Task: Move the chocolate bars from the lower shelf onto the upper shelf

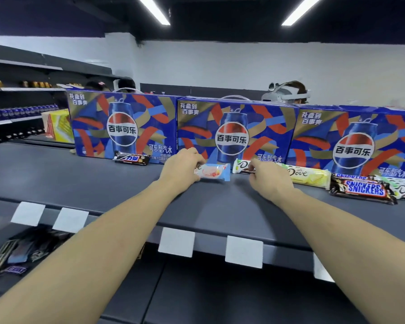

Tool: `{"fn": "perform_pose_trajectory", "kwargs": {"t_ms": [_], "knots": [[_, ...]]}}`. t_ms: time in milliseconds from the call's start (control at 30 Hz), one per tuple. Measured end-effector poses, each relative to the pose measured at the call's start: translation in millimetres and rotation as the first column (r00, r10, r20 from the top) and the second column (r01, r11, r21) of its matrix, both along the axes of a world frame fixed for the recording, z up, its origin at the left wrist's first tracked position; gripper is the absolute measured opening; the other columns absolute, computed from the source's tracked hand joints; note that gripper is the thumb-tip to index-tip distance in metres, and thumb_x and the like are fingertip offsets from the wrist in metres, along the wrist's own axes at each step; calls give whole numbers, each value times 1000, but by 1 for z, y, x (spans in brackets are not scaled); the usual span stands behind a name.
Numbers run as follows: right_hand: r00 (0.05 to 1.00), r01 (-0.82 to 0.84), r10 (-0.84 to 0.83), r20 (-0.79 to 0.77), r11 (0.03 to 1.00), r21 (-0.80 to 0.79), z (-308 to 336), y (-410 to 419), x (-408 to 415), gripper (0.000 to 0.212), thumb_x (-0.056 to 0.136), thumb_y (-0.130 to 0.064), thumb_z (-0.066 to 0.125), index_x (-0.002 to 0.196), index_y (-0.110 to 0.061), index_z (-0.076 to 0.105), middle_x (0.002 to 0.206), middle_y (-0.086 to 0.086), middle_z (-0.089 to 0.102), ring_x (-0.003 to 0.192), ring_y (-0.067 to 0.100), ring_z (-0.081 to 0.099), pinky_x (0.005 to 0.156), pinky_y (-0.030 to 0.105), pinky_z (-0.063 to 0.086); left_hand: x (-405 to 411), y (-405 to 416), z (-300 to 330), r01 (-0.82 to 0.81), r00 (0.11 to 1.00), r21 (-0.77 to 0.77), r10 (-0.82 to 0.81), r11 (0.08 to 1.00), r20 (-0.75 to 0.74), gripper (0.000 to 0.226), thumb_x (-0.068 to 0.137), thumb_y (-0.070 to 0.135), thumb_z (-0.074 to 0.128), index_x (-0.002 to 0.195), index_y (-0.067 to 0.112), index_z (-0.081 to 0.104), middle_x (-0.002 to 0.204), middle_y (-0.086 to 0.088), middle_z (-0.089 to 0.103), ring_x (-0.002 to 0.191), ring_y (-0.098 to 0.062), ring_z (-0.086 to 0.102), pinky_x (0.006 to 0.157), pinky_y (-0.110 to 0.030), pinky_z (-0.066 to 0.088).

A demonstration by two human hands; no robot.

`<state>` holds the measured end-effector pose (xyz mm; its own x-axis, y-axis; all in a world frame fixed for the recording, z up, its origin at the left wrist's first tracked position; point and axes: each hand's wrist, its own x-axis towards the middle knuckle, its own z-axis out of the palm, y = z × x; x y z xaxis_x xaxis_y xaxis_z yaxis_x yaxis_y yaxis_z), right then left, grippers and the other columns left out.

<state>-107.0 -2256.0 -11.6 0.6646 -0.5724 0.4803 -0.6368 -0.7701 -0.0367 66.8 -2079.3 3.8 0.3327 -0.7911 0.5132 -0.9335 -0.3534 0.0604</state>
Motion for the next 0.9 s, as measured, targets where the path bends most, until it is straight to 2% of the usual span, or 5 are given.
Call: {"fn": "perform_pose_trajectory", "kwargs": {"t_ms": [200,333,467,667,900], "knots": [[988,141,-145,50,987,75,-1,8,6,11,89,-20,50,97,-19,57,91,6,64,83,28,54,64,33,38,28,-2,2,98,995,45,-98,994,7,45,82,27,74,124,25,60,119,5,53,113,-16,49,77,-31,41],[980,191,-195,32,978,87,-4,17,10,11,91,-22,49,96,-20,58,92,2,62,89,26,55,65,32,39,40,-8,-2,127,992,50,-128,991,18,44,82,29,74,123,24,59,116,4,53,109,-17,50,76,-31,43],[971,233,-237,18,964,125,2,17,12,11,89,-19,49,94,-19,58,90,3,63,85,27,56,66,32,43,45,-19,-4,135,990,56,-137,989,39,44,82,30,75,122,24,59,113,4,53,106,-17,51,75,-30,41],[968,249,-251,-6,958,141,3,10,19,10,88,-19,49,93,-19,57,89,4,63,82,26,57,64,32,44,49,-46,-6,95,994,68,-98,993,44,39,83,26,73,120,23,61,113,2,53,103,-19,51,73,-29,39],[971,240,-240,-11,964,119,5,-7,20,14,90,-17,46,93,-16,59,88,4,64,81,27,58,64,34,46,45,-74,-12,66,995,24,-67,998,77,32,85,11,66,115,21,61,110,2,53,101,-20,50,71,-30,43]]}}
